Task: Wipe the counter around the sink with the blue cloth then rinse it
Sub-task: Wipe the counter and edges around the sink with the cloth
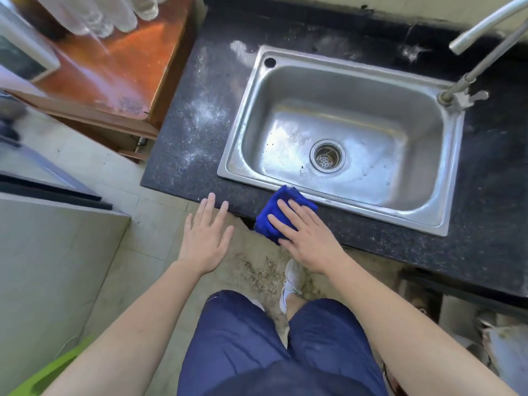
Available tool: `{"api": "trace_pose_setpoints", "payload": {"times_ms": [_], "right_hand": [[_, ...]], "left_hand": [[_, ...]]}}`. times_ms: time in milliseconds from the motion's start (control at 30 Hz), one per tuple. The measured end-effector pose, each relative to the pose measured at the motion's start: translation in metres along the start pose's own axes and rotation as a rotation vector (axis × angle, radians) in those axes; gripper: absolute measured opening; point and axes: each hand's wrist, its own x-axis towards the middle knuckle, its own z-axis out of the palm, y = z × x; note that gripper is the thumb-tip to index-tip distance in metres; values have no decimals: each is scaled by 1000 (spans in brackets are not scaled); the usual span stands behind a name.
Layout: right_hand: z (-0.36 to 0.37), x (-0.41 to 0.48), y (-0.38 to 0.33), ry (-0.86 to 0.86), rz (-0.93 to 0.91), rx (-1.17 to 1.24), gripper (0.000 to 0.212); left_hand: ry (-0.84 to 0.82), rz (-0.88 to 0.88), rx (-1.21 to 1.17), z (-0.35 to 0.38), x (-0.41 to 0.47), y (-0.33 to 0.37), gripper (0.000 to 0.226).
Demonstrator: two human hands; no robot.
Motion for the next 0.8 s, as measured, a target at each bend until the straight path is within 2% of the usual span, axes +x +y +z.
{"api": "trace_pose_setpoints", "payload": {"times_ms": [133, 367, 433, 533, 633, 800], "right_hand": [[2, -29, 12, 12, 75, 30, 57], [4, 4, -17, 103, 109, -77, 53], [-1, 36, -41, 103, 96, -66, 53], [-7, 94, -94, 47, 85, -6, 55], [-21, 158, -136, 71, 23, 13, 54], [-39, 221, -168, 28, 37, 11, 55]], "left_hand": [[64, -124, -45, -5, 10, -21, 69], [103, -238, -42, -24, 57, -98, 74], [75, -223, -40, -30, 66, -119, 72], [36, -107, 11, -34, 62, -149, 67], [29, -64, 20, -35, 57, -176, 60], [-24, -3, 25, -38, 53, -193, 62]]}}
